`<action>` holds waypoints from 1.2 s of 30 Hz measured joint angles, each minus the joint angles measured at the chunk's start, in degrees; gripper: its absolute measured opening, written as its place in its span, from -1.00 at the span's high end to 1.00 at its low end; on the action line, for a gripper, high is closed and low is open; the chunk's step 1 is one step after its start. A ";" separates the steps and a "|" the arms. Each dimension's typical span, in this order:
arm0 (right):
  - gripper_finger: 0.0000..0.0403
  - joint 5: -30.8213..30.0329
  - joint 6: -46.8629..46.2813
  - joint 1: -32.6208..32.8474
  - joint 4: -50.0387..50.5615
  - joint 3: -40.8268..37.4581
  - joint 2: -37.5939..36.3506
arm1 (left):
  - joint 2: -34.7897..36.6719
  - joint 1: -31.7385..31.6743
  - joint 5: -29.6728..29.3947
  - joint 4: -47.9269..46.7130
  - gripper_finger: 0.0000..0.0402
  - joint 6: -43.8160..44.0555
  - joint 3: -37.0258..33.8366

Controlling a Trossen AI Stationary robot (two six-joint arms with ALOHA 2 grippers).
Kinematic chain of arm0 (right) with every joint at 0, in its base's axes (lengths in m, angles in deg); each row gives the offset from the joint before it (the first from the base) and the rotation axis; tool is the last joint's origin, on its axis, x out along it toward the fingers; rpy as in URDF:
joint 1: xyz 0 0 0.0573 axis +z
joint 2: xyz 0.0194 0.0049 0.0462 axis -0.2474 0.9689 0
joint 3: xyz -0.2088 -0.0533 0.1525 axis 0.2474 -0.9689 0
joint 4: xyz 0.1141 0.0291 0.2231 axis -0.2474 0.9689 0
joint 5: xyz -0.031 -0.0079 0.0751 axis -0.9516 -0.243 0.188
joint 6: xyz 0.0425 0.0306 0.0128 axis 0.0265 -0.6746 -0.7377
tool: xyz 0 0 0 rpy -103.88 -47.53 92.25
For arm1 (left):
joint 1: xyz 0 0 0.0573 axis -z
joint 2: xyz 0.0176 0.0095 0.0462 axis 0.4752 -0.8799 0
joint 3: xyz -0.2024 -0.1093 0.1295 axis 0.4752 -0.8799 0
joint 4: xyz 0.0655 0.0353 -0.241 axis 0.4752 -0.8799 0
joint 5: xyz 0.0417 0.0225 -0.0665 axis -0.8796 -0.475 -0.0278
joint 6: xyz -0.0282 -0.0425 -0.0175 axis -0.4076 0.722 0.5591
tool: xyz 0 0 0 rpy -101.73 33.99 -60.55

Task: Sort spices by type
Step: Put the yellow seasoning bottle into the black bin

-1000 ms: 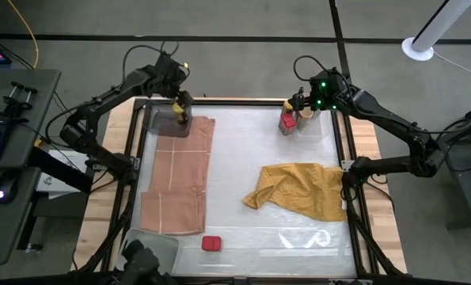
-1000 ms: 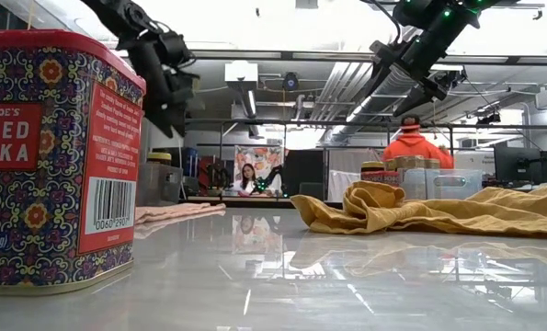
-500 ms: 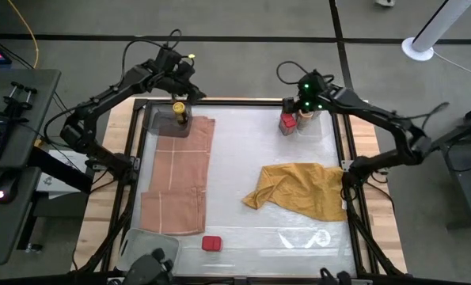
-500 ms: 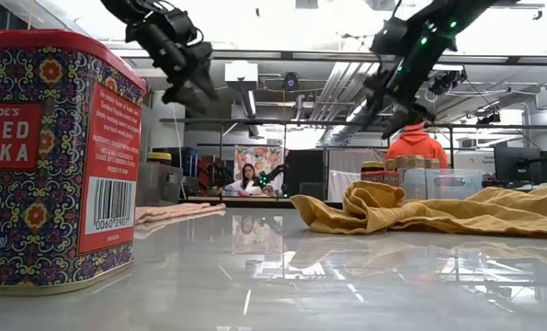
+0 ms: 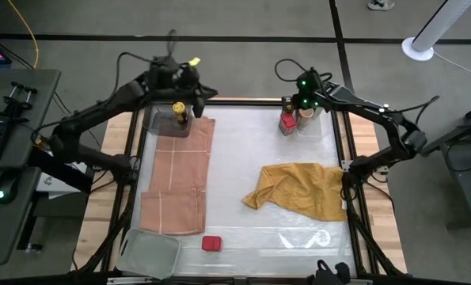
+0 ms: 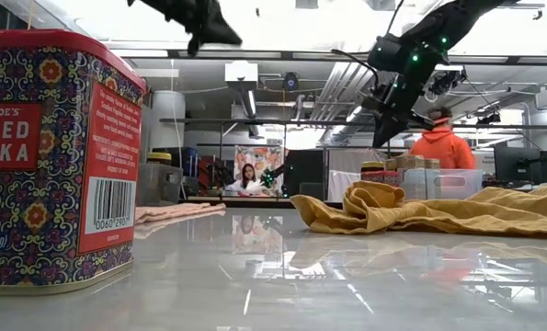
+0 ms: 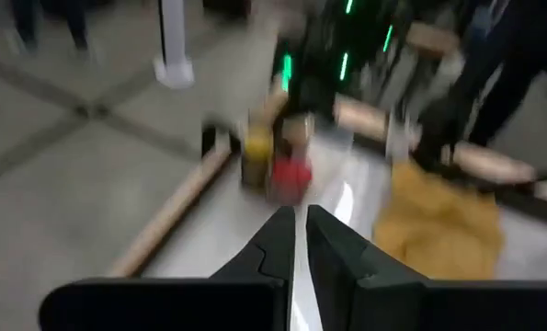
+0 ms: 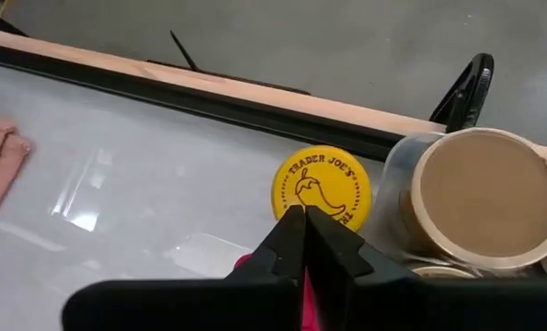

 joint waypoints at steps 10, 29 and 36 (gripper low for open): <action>1.00 -1.11 -0.88 0.07 -2.37 0.00 4.65 | 12.75 2.41 6.59 16.51 1.00 4.10 -6.98; 1.00 -7.86 -0.47 0.24 -3.81 0.00 5.68 | 15.83 3.80 3.36 14.56 1.00 6.53 -9.56; 1.00 -9.20 -0.47 0.13 -4.37 0.00 5.70 | 15.83 3.80 3.38 14.49 1.00 6.53 -9.56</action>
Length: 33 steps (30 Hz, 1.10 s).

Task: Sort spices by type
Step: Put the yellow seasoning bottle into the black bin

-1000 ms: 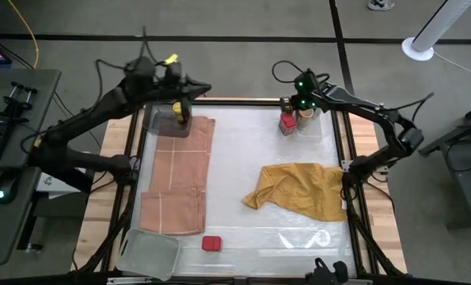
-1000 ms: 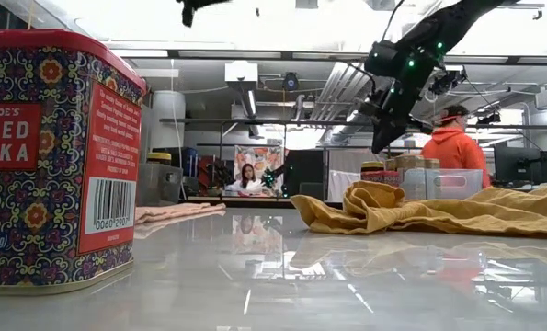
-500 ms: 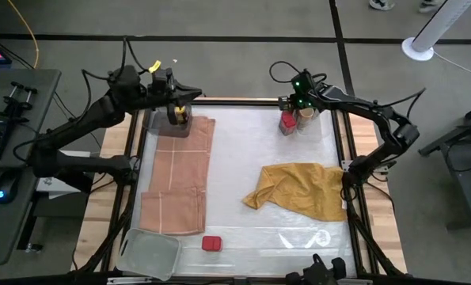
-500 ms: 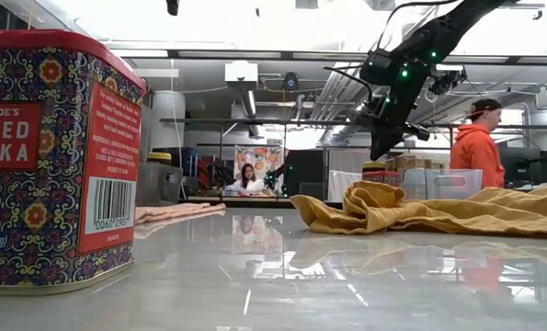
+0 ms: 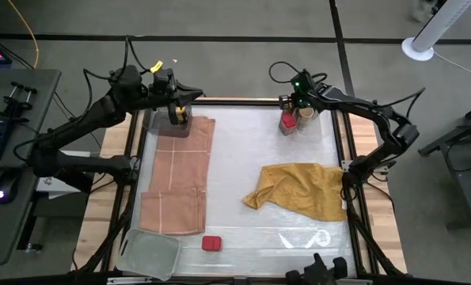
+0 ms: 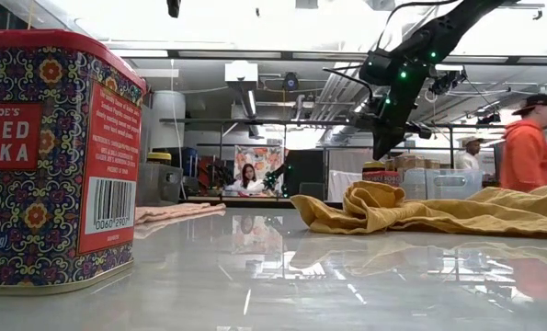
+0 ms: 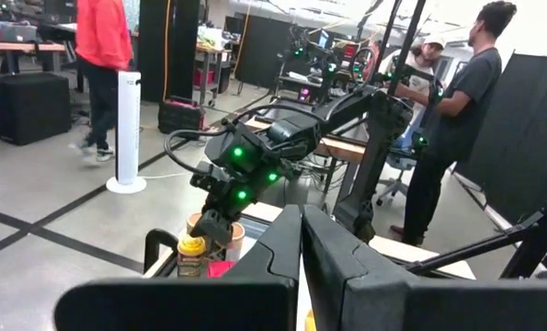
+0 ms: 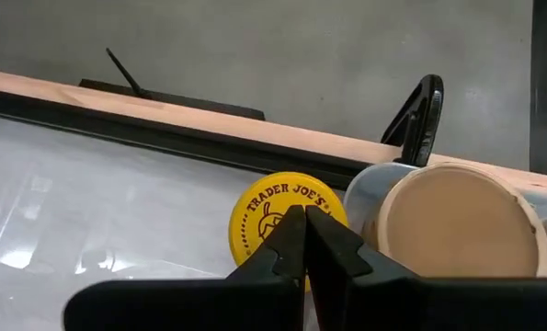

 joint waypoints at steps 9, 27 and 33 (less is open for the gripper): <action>1.00 2.51 -1.05 2.78 -4.45 0.42 5.18 | 0.00 0.00 0.02 -0.20 1.00 0.17 0.00; 1.00 5.74 -9.77 18.38 -11.88 0.04 6.24 | -0.02 -0.02 -0.04 -1.54 1.00 0.11 0.00; 1.00 5.36 -12.52 22.07 -14.17 -0.11 6.41 | -0.02 -0.02 -0.07 -1.52 1.00 0.09 0.00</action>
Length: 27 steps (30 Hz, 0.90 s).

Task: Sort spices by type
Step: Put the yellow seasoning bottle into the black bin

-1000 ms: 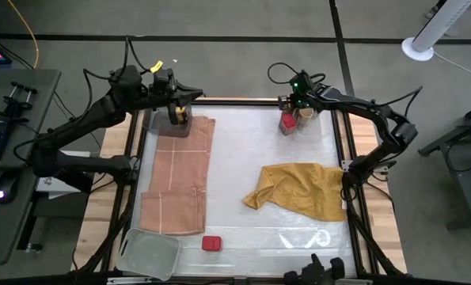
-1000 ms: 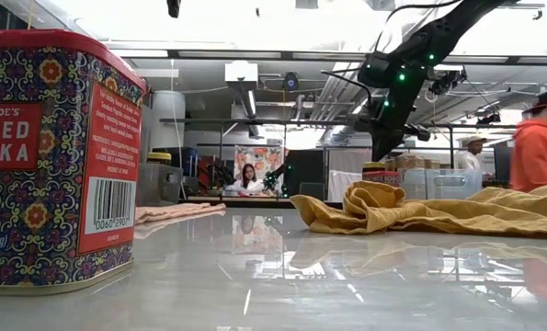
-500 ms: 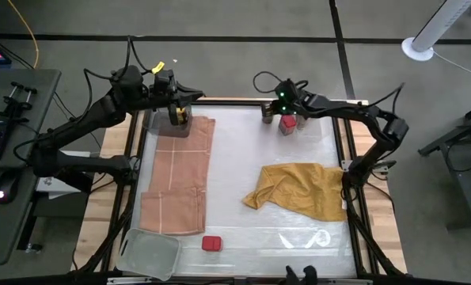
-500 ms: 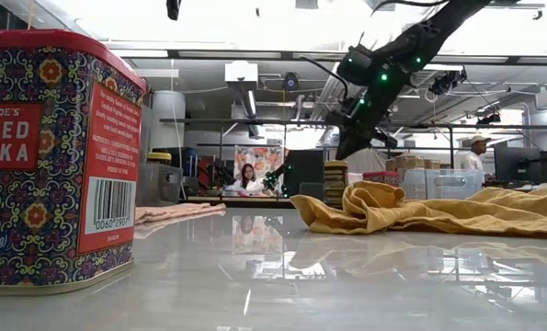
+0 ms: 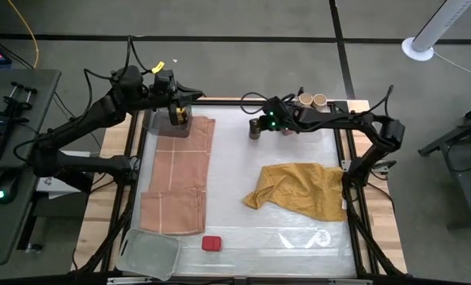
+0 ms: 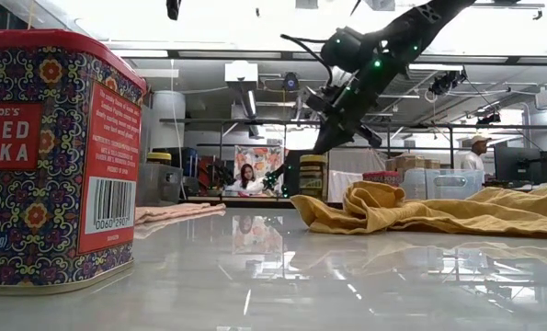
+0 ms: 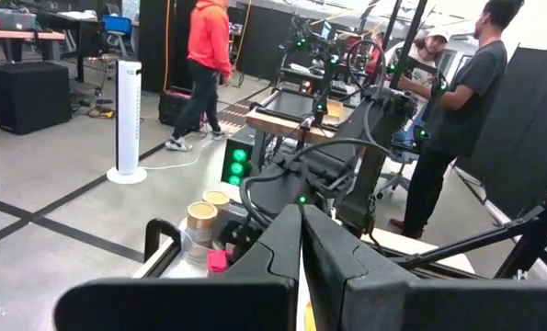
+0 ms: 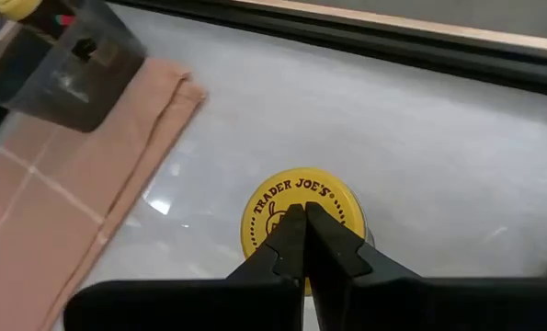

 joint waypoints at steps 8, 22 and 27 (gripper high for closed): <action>1.00 2.31 -3.19 2.66 -8.47 0.26 5.40 | 0.00 0.00 -0.02 0.02 1.00 0.04 0.00; 1.00 8.61 -5.00 3.63 -19.36 8.93 15.62 | 0.00 0.00 -0.07 0.02 1.00 0.00 0.00; 1.00 11.33 -1.16 3.88 -14.45 19.12 21.71 | 0.00 -0.02 -0.09 0.01 1.00 -0.03 0.00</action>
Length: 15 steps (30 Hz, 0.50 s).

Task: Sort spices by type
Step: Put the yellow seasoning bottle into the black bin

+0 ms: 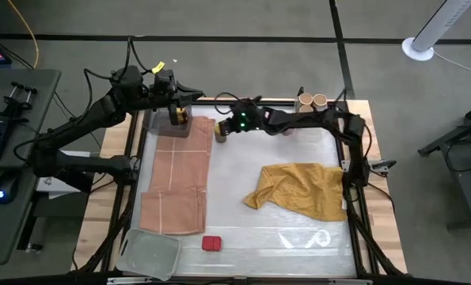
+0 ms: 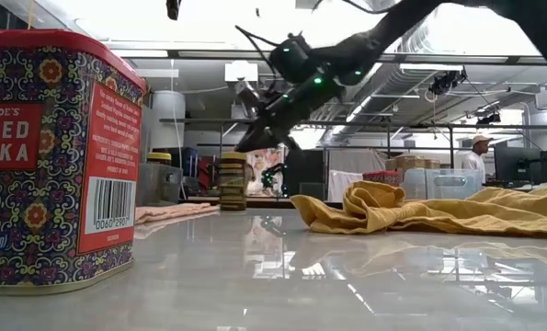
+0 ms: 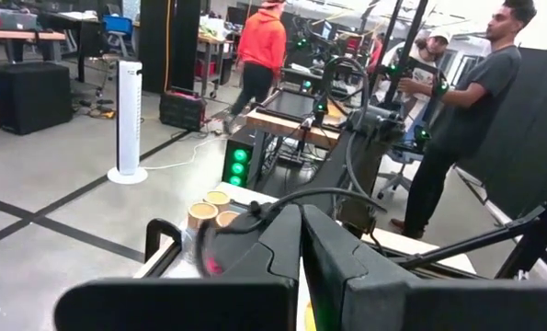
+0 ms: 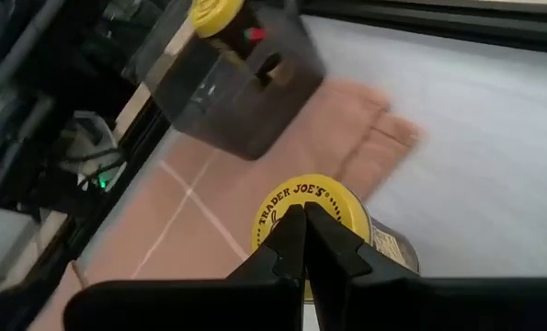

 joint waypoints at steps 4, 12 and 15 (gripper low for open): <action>1.00 0.53 5.85 -0.66 6.03 6.42 1.37 | 0.00 -0.02 0.00 -0.01 1.00 -1.39 0.00; 1.00 1.88 16.76 -4.40 18.57 17.25 0.78 | 0.00 -0.04 -0.21 -0.01 0.99 -6.42 0.00; 1.00 1.83 19.54 -5.96 23.21 19.87 0.14 | 0.00 -0.04 -1.69 -0.40 0.91 -7.22 0.00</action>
